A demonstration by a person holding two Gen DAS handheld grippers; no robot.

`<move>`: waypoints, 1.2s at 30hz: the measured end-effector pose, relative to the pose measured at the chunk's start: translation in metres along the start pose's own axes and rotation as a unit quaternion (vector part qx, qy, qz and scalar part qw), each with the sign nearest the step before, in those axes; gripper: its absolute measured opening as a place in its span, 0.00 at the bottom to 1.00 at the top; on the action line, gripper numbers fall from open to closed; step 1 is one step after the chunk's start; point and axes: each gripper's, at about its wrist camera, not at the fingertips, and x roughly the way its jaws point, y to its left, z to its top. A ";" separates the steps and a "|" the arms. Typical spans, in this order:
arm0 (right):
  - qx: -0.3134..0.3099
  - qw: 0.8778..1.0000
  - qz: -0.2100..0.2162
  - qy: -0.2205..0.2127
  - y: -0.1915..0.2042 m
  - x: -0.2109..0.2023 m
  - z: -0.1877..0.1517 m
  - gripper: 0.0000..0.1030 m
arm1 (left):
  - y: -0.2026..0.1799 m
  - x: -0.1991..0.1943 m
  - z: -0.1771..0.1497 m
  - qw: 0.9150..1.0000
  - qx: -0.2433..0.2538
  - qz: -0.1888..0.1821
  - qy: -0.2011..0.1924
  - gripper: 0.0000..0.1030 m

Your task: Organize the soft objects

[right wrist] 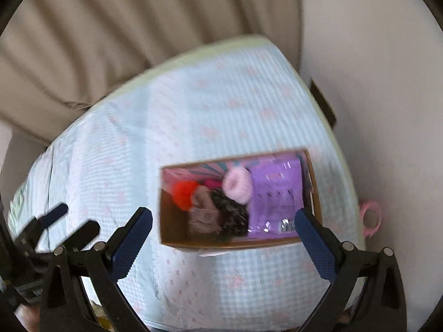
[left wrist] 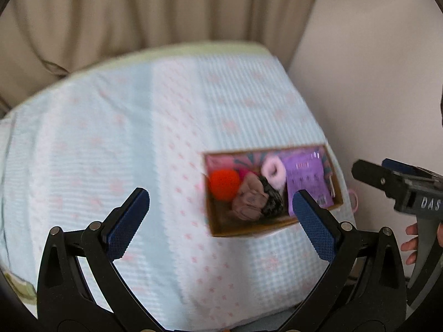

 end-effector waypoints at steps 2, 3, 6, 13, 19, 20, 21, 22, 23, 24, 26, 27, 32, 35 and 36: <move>-0.039 0.999 -0.003 -0.038 0.029 -0.033 -0.002 0.99 | 0.014 -0.035 0.000 0.999 -0.008 0.010 -0.031 1.00; -0.048 0.997 -0.005 -0.052 0.039 -0.043 -0.002 0.99 | 0.023 -0.057 -0.002 0.998 -0.014 0.016 -0.052 1.00; -0.077 0.992 -0.010 -0.104 0.072 -0.080 -0.010 0.99 | 0.047 -0.111 -0.008 0.994 -0.033 0.024 -0.105 1.00; -0.127 0.972 -0.019 -0.197 0.136 -0.137 -0.032 0.99 | 0.097 -0.205 -0.032 0.976 -0.061 0.054 -0.203 1.00; -0.139 0.963 -0.021 -0.231 0.160 -0.157 -0.046 0.99 | 0.120 -0.243 -0.058 0.965 -0.071 0.071 -0.243 1.00; -0.139 0.962 -0.020 -0.233 0.162 -0.158 -0.047 0.99 | 0.123 -0.248 -0.061 0.963 -0.074 0.072 -0.250 1.00; -0.138 0.962 -0.019 -0.235 0.162 -0.159 -0.048 0.99 | 0.126 -0.250 -0.065 0.962 -0.076 0.072 -0.253 1.00; -0.136 0.962 -0.019 -0.236 0.162 -0.160 -0.050 0.99 | 0.128 -0.252 -0.067 0.961 -0.076 0.072 -0.257 1.00; -0.136 0.962 -0.021 -0.237 0.164 -0.161 -0.052 0.99 | 0.131 -0.255 -0.069 0.959 -0.075 0.075 -0.262 1.00; -0.134 0.962 -0.021 -0.238 0.164 -0.162 -0.053 0.99 | 0.130 -0.255 -0.071 0.959 -0.074 0.077 -0.264 1.00; -0.131 0.961 -0.023 -0.241 0.165 -0.162 -0.056 0.99 | 0.131 -0.255 -0.073 0.957 -0.072 0.080 -0.268 1.00; -0.129 0.961 -0.024 -0.242 0.165 -0.163 -0.058 0.99 | 0.131 -0.255 -0.073 0.957 -0.071 0.081 -0.269 1.00; -0.126 0.961 -0.031 -0.246 0.166 -0.166 -0.063 0.99 | 0.130 -0.257 -0.077 0.956 -0.070 0.078 -0.274 1.00; -0.122 0.961 -0.034 -0.247 0.165 -0.163 -0.064 0.99 | 0.130 -0.259 -0.078 0.955 -0.067 0.079 -0.278 1.00; -0.121 0.961 -0.035 -0.247 0.165 -0.162 -0.064 0.99 | 0.130 -0.258 -0.078 0.955 -0.065 0.078 -0.278 1.00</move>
